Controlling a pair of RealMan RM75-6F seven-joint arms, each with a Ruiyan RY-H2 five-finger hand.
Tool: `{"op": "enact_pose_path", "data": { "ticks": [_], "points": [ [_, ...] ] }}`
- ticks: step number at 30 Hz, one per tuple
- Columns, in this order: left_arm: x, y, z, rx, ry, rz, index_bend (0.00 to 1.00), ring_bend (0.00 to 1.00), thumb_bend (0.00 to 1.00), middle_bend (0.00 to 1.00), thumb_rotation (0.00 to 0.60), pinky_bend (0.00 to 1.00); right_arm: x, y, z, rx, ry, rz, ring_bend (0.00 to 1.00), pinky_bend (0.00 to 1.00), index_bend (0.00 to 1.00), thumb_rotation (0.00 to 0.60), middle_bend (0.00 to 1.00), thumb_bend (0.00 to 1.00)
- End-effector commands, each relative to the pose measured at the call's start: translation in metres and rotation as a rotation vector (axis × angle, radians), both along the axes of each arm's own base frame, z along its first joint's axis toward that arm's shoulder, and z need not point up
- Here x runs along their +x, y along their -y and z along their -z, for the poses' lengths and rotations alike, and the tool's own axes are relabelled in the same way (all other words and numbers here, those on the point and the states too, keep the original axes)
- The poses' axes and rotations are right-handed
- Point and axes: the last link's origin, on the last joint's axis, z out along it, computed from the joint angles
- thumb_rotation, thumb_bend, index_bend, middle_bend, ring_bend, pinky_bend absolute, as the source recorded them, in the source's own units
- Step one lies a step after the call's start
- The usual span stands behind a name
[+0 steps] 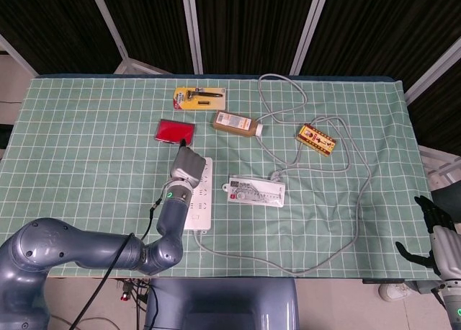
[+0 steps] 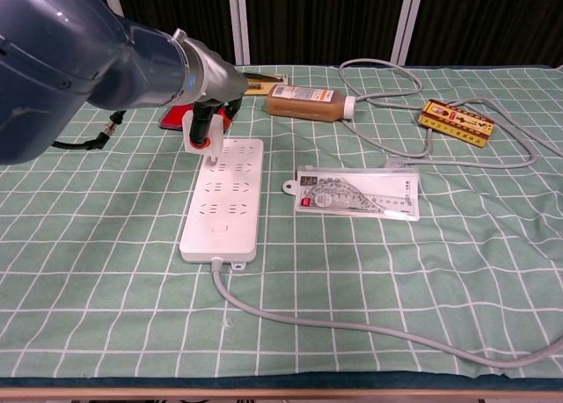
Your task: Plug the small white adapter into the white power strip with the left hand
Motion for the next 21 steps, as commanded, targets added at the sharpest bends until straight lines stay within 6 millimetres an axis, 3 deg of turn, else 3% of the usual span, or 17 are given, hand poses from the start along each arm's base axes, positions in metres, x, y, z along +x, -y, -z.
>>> {"op": "enact_pose_path", "data": {
  "ticks": [1, 21],
  "points": [
    [-0.001, 0.000, 0.002, 0.001, -0.004, -0.003, 0.73, 0.29, 0.71, 0.81, 0.600, 0.11, 0.000, 0.000, 0.000, 0.000, 0.001, 0.000, 0.00, 0.00, 0.00, 0.600, 0.00, 0.34],
    [-0.004, -0.001, 0.012, -0.010, -0.001, 0.009, 0.73, 0.29, 0.71, 0.81, 0.600, 0.11, 0.000, 0.000, 0.000, -0.001, 0.008, 0.004, 0.00, 0.00, 0.00, 0.600, 0.00, 0.34]
  ]
}}
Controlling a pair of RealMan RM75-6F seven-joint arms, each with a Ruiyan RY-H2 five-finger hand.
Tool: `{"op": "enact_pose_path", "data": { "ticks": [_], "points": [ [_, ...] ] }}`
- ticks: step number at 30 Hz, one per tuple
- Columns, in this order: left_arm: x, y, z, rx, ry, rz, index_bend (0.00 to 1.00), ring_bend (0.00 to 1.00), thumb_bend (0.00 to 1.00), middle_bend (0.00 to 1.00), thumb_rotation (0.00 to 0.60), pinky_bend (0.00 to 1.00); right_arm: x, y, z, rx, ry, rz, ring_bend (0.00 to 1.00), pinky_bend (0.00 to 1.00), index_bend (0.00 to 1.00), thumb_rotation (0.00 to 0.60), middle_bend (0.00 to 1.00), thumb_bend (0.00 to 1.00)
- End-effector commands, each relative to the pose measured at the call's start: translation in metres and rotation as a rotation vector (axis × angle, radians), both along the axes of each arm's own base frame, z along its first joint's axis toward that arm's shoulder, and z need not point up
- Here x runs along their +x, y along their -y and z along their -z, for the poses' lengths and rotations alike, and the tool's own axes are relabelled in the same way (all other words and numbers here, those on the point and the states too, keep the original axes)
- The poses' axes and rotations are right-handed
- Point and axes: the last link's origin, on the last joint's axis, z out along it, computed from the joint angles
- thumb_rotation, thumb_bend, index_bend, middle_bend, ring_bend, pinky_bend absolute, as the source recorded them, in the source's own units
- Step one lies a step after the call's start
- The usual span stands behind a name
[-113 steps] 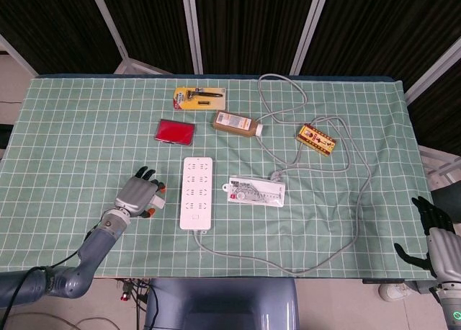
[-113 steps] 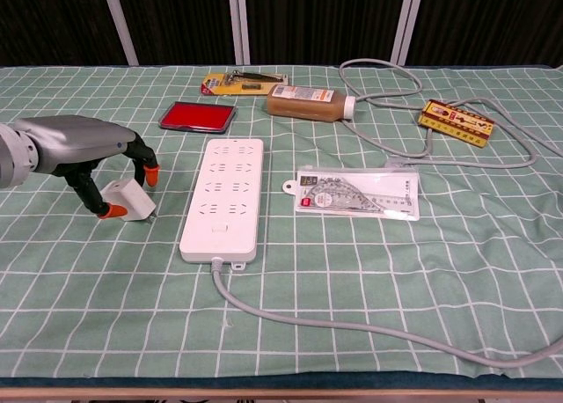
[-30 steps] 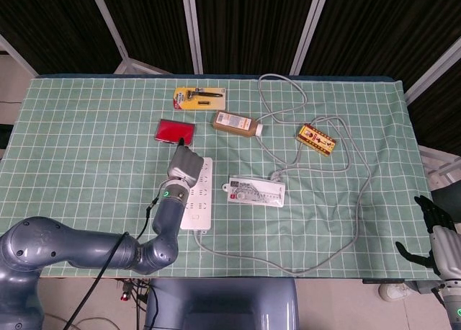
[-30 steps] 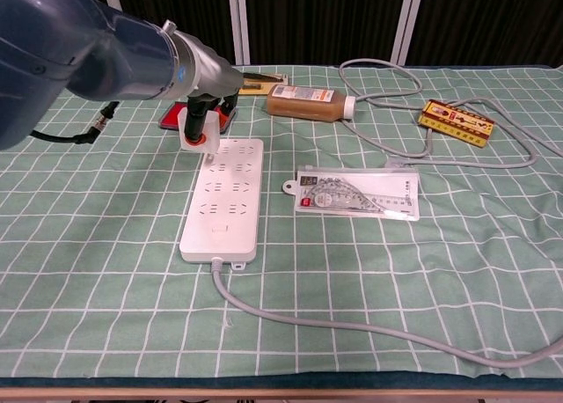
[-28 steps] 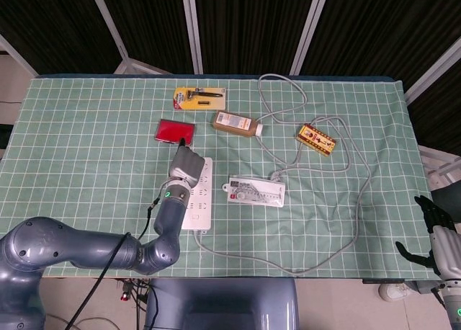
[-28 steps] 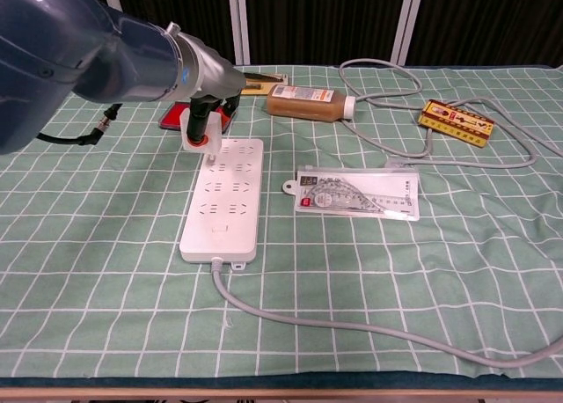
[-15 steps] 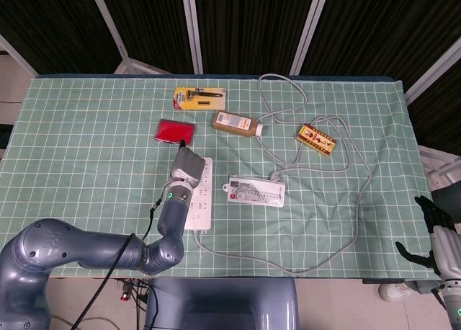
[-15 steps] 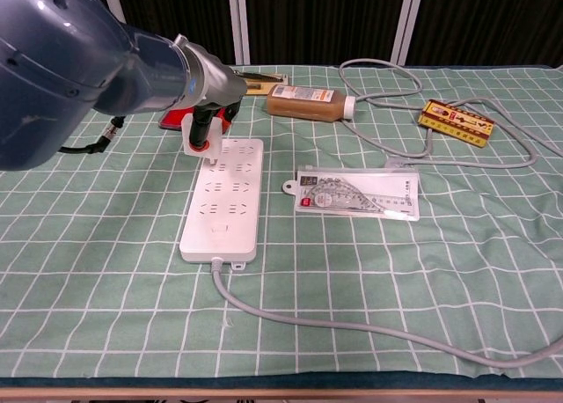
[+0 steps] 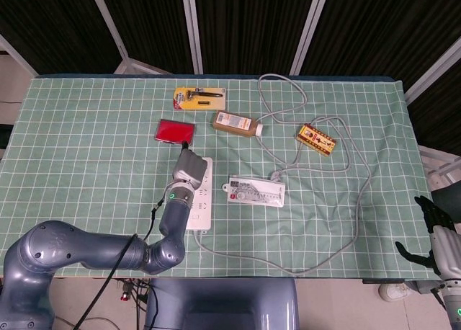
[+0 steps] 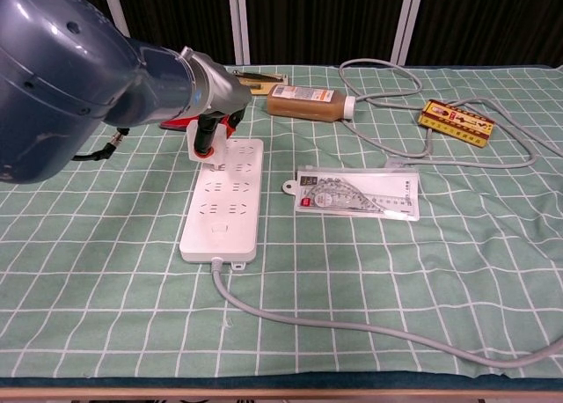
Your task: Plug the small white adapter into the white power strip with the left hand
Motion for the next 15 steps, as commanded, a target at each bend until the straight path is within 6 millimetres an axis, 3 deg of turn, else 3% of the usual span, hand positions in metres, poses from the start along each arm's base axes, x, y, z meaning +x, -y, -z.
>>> {"op": "enact_pose_path", "data": {
  "ticks": [1, 15],
  "points": [
    [0.0000, -0.0004, 0.0002, 0.000, 0.002, 0.002, 0.73, 0.29, 0.71, 0.81, 0.600, 0.11, 0.0001, -0.0001, 0.0002, 0.001, 0.000, 0.000, 0.00, 0.00, 0.00, 0.600, 0.00, 0.34],
    [-0.0029, -0.0001, 0.0060, -0.010, 0.003, 0.011, 0.73, 0.29, 0.71, 0.81, 0.600, 0.11, 0.0002, -0.0001, 0.0003, 0.001, 0.005, 0.003, 0.00, 0.00, 0.00, 0.600, 0.00, 0.34]
  ]
}}
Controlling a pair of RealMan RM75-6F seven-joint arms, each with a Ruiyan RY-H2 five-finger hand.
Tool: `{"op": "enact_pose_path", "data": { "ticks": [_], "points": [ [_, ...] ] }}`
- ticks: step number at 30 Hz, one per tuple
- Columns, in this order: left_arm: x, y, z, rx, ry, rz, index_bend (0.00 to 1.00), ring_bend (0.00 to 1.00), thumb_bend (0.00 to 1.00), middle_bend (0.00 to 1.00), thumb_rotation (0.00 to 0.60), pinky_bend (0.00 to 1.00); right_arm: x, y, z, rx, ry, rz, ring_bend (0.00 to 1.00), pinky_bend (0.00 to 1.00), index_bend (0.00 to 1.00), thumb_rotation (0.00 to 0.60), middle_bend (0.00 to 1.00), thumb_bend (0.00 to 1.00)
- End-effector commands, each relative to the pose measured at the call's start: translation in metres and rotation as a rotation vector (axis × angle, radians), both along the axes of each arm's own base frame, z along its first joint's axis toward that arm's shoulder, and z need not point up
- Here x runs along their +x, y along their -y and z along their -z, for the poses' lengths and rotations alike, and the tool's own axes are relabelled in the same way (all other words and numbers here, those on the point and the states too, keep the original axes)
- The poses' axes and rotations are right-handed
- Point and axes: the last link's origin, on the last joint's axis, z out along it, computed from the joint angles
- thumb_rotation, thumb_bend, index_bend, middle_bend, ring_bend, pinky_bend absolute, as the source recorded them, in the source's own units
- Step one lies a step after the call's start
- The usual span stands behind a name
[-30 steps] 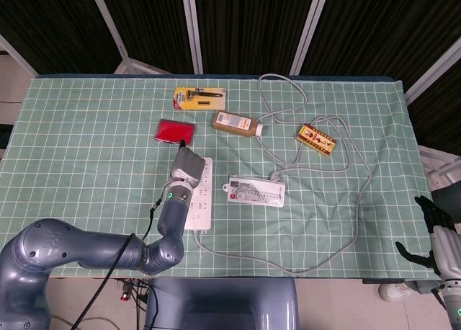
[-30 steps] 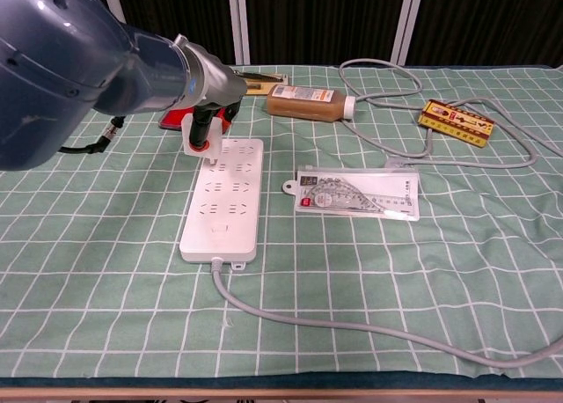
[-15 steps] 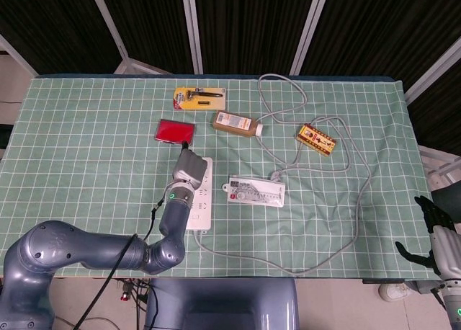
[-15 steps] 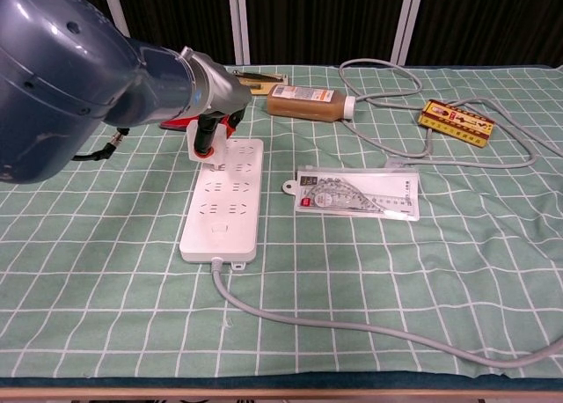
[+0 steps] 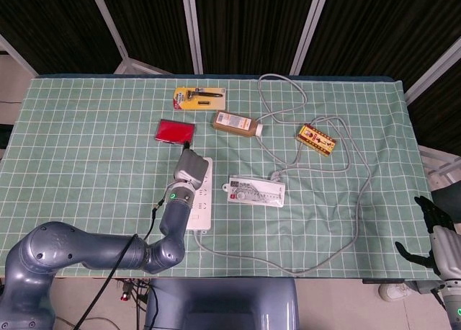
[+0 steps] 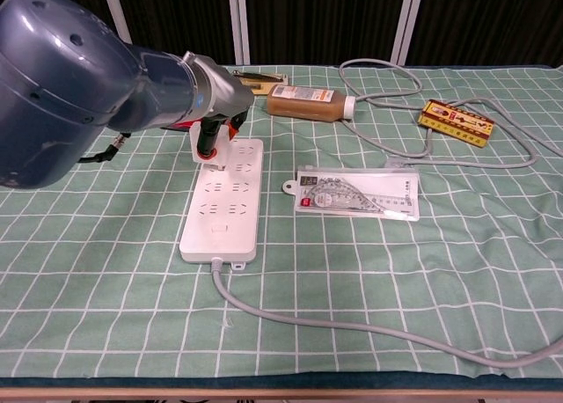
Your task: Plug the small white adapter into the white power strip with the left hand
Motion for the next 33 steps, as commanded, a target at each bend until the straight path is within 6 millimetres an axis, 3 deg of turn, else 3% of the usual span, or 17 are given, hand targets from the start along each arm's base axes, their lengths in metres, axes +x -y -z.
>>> {"op": "enact_pose_path", "data": {
  "ticks": [1, 30, 33],
  "points": [
    [-0.001, 0.000, 0.001, -0.003, 0.000, 0.002, 0.73, 0.30, 0.71, 0.81, 0.600, 0.11, 0.000, 0.000, 0.000, 0.001, 0.002, 0.001, 0.00, 0.00, 0.00, 0.600, 0.00, 0.34],
    [-0.006, 0.009, 0.015, -0.032, 0.001, 0.014, 0.73, 0.30, 0.70, 0.80, 0.600, 0.12, 0.000, 0.000, 0.000, 0.000, 0.013, 0.006, 0.00, 0.00, 0.00, 0.600, 0.00, 0.34],
    [-0.006, 0.009, 0.015, -0.030, 0.000, 0.018, 0.67, 0.30, 0.62, 0.74, 0.600, 0.11, 0.000, 0.000, 0.000, 0.000, 0.014, 0.007, 0.00, 0.00, 0.00, 0.600, 0.00, 0.34]
  ]
}}
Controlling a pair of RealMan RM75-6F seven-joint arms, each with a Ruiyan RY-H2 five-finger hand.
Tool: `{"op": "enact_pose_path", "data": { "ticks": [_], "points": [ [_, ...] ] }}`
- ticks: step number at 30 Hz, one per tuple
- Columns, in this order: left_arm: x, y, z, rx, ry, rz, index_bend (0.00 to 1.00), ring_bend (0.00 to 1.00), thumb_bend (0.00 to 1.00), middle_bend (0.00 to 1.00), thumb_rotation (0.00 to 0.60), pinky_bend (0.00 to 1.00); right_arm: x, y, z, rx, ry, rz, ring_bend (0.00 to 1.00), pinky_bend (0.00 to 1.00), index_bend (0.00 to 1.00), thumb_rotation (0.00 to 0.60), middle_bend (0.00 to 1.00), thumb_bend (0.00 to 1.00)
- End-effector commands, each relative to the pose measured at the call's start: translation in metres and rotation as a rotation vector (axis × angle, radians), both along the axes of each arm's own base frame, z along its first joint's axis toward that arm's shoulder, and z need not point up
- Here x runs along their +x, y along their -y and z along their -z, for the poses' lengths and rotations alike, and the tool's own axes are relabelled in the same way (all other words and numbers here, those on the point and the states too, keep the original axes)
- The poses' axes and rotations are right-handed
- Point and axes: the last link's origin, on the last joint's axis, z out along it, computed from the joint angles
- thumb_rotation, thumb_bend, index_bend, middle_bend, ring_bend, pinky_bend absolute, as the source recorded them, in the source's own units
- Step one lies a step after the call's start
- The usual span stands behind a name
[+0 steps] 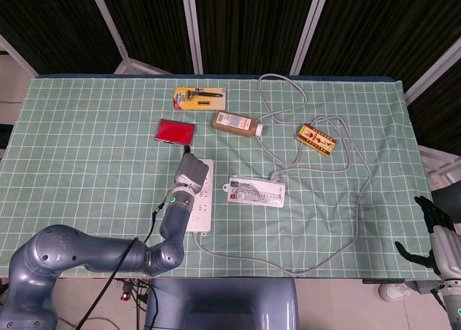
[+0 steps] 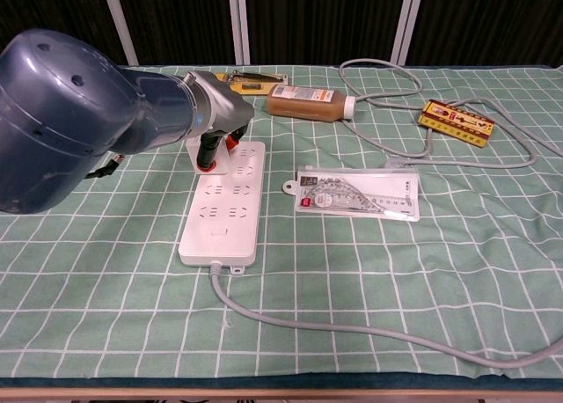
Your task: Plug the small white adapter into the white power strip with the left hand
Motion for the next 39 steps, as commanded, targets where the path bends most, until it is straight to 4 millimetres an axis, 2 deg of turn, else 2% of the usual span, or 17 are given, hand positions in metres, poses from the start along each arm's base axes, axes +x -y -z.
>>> {"op": "enact_pose_path", "data": {
  "ticks": [1, 2, 6, 10, 15, 23, 24, 26, 28, 29, 31, 32, 34, 36, 39],
  "points": [
    [0.000, -0.001, -0.001, 0.005, 0.000, 0.003, 0.62, 0.29, 0.55, 0.67, 0.600, 0.10, 0.000, 0.000, 0.000, 0.000, 0.000, 0.001, 0.00, 0.00, 0.00, 0.600, 0.00, 0.34],
    [0.001, -0.001, -0.001, 0.008, -0.001, 0.007, 0.57, 0.28, 0.48, 0.61, 0.600, 0.09, 0.000, 0.000, 0.000, 0.000, 0.000, 0.002, 0.00, 0.00, 0.00, 0.600, 0.00, 0.34],
    [0.000, -0.006, -0.009, 0.038, -0.002, 0.016, 0.27, 0.14, 0.19, 0.30, 0.600, 0.02, 0.000, 0.000, 0.000, 0.001, 0.001, 0.002, 0.00, 0.00, 0.00, 0.600, 0.00, 0.34],
    [0.000, -0.009, -0.017, 0.064, 0.008, 0.025, 0.09, 0.08, 0.03, 0.15, 0.600, 0.00, 0.000, 0.000, 0.000, 0.000, 0.001, 0.001, 0.00, 0.00, 0.00, 0.600, 0.00, 0.34],
    [0.000, -0.011, -0.023, 0.075, 0.036, 0.025, 0.00, 0.05, 0.00, 0.07, 0.600, 0.00, 0.001, 0.000, 0.000, -0.002, 0.001, 0.000, 0.00, 0.00, 0.00, 0.600, 0.00, 0.34],
    [0.002, -0.014, -0.042, 0.092, 0.184, -0.022, 0.01, 0.05, 0.02, 0.08, 0.600, 0.00, 0.001, 0.000, -0.001, -0.006, 0.004, 0.002, 0.00, 0.00, 0.00, 0.600, 0.00, 0.34],
    [0.002, -0.015, -0.046, 0.095, 0.216, -0.038, 0.03, 0.07, 0.07, 0.10, 0.600, 0.03, 0.001, 0.000, -0.001, -0.006, 0.005, 0.002, 0.00, 0.00, 0.00, 0.600, 0.00, 0.34],
    [0.005, -0.015, -0.053, 0.098, 0.315, -0.081, 0.12, 0.15, 0.20, 0.20, 0.600, 0.18, 0.001, 0.000, -0.001, -0.006, 0.006, 0.002, 0.00, 0.00, 0.00, 0.600, 0.00, 0.34],
    [0.010, -0.015, -0.062, 0.104, 0.509, -0.133, 0.29, 0.37, 0.32, 0.42, 0.600, 0.50, 0.001, -0.001, 0.000, -0.004, 0.005, 0.001, 0.00, 0.00, 0.00, 0.600, 0.00, 0.34],
    [0.012, -0.015, -0.064, 0.112, 0.611, -0.164, 0.35, 0.45, 0.34, 0.49, 0.600, 0.60, 0.001, -0.001, 0.000, -0.004, 0.004, 0.001, 0.00, 0.00, 0.00, 0.600, 0.00, 0.34],
    [0.015, -0.013, -0.068, 0.126, 0.901, -0.277, 0.52, 0.68, 0.37, 0.71, 0.600, 0.80, 0.001, -0.001, 0.000, -0.002, 0.003, 0.000, 0.00, 0.00, 0.00, 0.600, 0.00, 0.34],
    [0.015, -0.011, -0.068, 0.127, 1.049, -0.362, 0.58, 0.74, 0.37, 0.77, 0.600, 0.85, 0.001, -0.001, 0.000, -0.002, 0.002, -0.001, 0.00, 0.00, 0.00, 0.600, 0.00, 0.34],
    [0.014, -0.008, -0.066, 0.096, 1.227, -0.492, 0.70, 0.87, 0.37, 0.91, 0.600, 0.95, 0.001, -0.001, 0.000, -0.003, 0.002, -0.001, 0.00, 0.00, 0.00, 0.600, 0.00, 0.34],
    [0.011, -0.005, -0.065, 0.038, 1.342, -0.599, 0.76, 0.95, 0.36, 0.98, 0.600, 0.99, 0.001, -0.001, 0.000, -0.002, 0.000, 0.000, 0.00, 0.00, 0.00, 0.600, 0.00, 0.34],
    [0.005, -0.005, -0.063, -0.004, 1.403, -0.637, 0.84, 1.00, 0.36, 1.00, 0.600, 1.00, 0.001, -0.001, 0.000, -0.002, 0.000, 0.001, 0.00, 0.00, 0.00, 0.600, 0.00, 0.34]
  ]
}}
